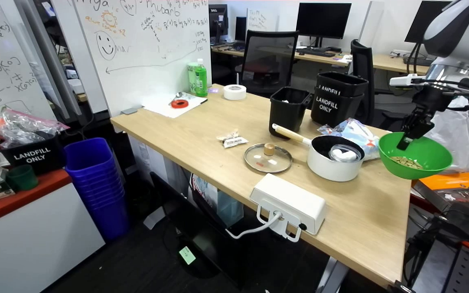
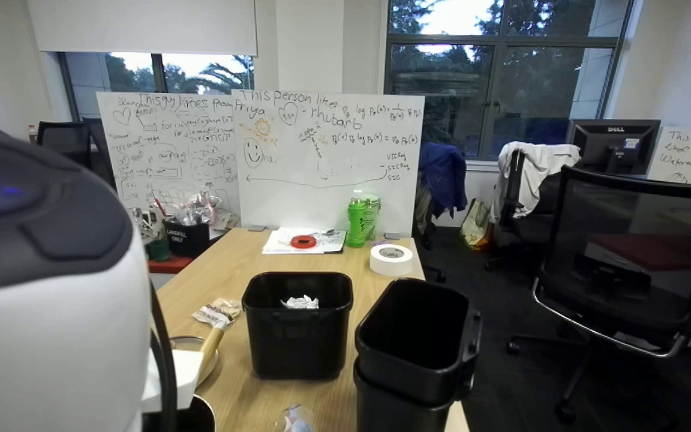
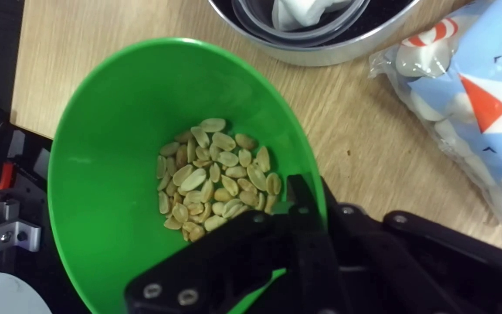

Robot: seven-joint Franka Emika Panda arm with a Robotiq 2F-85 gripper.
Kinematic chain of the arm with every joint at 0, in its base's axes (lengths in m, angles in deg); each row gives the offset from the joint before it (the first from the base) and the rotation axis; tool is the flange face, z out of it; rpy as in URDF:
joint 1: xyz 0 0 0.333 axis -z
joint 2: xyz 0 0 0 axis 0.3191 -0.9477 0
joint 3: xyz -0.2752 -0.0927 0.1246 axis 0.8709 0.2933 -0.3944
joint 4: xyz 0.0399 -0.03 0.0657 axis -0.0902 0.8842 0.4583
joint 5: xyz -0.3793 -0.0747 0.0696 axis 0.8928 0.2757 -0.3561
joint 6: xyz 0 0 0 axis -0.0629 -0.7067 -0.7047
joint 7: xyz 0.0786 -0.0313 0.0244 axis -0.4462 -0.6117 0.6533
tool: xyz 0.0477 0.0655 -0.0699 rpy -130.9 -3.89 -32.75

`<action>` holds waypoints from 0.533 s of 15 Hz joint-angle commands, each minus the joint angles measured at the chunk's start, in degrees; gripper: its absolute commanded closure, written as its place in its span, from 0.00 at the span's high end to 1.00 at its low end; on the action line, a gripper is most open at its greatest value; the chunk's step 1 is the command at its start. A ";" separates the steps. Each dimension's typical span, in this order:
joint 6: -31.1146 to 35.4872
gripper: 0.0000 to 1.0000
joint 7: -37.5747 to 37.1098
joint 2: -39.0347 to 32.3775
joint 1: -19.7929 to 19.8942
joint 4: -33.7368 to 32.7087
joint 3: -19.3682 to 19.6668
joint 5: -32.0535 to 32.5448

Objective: Move the green bowl to the right

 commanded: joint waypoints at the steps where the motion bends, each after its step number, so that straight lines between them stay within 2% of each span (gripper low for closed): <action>1: -0.97 0.01 -1.08 -0.56 0.37 -0.49 -0.48 0.44; 8: -1.67 0.01 -7.44 -4.73 2.14 -2.47 1.46 -4.16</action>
